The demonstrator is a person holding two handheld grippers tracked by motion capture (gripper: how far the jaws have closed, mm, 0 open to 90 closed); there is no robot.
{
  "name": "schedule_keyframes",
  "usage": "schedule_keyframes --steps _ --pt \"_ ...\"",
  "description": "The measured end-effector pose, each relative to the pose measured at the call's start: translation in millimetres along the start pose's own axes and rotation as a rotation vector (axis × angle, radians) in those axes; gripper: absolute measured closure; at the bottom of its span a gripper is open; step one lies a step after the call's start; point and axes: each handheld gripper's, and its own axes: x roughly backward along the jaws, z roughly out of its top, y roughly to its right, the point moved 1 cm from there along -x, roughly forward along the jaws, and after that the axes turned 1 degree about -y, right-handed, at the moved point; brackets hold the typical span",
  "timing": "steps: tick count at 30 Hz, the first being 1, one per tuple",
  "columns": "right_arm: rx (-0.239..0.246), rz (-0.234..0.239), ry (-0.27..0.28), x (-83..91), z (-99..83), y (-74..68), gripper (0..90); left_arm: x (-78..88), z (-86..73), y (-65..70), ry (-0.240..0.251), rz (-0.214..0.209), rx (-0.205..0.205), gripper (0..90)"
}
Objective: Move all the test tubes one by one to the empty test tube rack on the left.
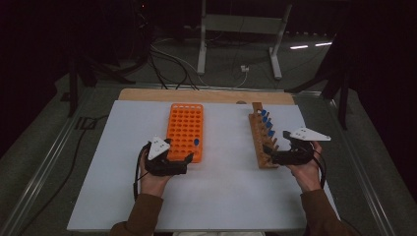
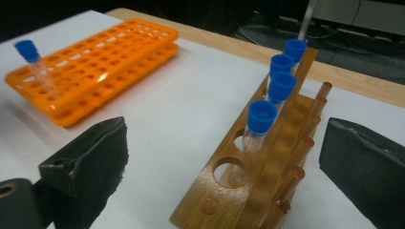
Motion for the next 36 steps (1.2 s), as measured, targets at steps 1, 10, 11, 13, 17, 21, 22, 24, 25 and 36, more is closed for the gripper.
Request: schedule_keyframes --steps 1,10,11,13,17,21,22,24,25,36 --pt "0.002 -0.003 -0.008 -1.5 0.6 0.3 5.3 2.0 -0.5 -0.7 0.004 0.005 0.001 1.0" --pt "0.002 -0.038 -0.068 -14.8 8.8 7.3 26.9 13.2 -3.4 -10.5 0.047 0.006 0.048 0.7" --pt "0.001 -0.041 -0.080 -16.7 9.7 8.4 31.1 13.9 -3.5 -11.7 0.050 0.010 0.051 0.7" --pt "0.006 -0.054 -0.100 -21.2 10.3 10.8 41.6 16.1 -3.2 -14.0 0.061 0.016 0.065 0.7" --pt "0.011 -0.061 -0.118 -29.5 7.5 14.3 60.6 20.5 -3.3 -19.8 0.075 0.038 0.081 0.8" --pt "0.022 -0.067 -0.128 -36.4 6.5 13.5 72.5 20.1 -4.7 -23.1 0.071 0.047 0.089 0.8" --pt "0.025 -0.074 -0.133 -38.1 6.6 13.1 74.6 19.8 -4.9 -22.9 0.069 0.046 0.089 0.8" --pt "0.032 -0.085 -0.133 -40.8 6.8 12.5 75.2 19.0 -4.9 -22.0 0.066 0.049 0.086 0.8" --pt "0.029 -0.085 -0.133 -41.8 7.0 12.5 75.2 18.5 -5.0 -21.6 0.064 0.052 0.085 0.8" --pt "0.014 -0.086 -0.134 -47.3 8.6 12.2 77.1 16.2 -7.6 -23.0 0.048 0.058 0.092 0.8"
